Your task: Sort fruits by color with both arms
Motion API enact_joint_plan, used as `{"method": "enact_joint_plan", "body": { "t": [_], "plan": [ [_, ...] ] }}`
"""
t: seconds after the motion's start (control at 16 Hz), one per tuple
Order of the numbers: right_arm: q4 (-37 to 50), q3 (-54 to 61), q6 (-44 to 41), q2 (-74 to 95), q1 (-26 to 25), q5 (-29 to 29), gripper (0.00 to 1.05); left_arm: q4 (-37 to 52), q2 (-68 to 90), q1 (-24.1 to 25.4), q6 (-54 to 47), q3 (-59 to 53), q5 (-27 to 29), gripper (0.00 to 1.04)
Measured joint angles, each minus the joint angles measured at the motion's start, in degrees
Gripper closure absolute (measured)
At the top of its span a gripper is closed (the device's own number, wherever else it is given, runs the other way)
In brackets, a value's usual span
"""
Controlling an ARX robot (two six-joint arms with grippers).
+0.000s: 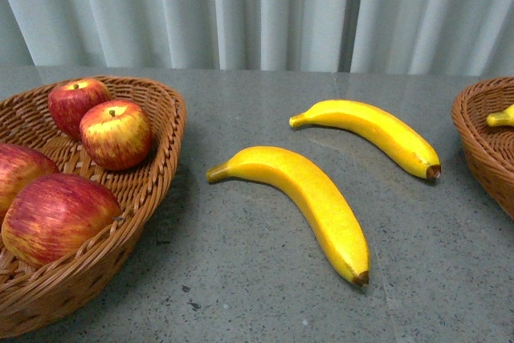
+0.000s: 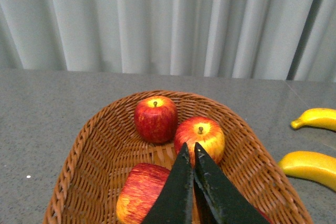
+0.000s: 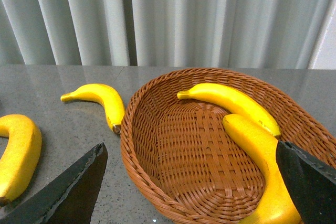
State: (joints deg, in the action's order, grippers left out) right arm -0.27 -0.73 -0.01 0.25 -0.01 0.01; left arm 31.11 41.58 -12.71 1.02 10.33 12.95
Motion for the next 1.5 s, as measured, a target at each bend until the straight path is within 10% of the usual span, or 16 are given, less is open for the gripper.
{"method": "enact_joint_plan", "body": {
  "t": [0.62,1.5],
  "plan": [
    [0.0,0.0,0.0,0.0,0.0,0.0,0.07,-8.1,-14.8,12.6,-0.2,-7.1,-12.5,1.03],
    [0.0,0.0,0.0,0.0,0.0,0.0,0.07,-24.1,-33.7,12.6,-0.2,-9.4,-12.9,1.03]
  ]
}}
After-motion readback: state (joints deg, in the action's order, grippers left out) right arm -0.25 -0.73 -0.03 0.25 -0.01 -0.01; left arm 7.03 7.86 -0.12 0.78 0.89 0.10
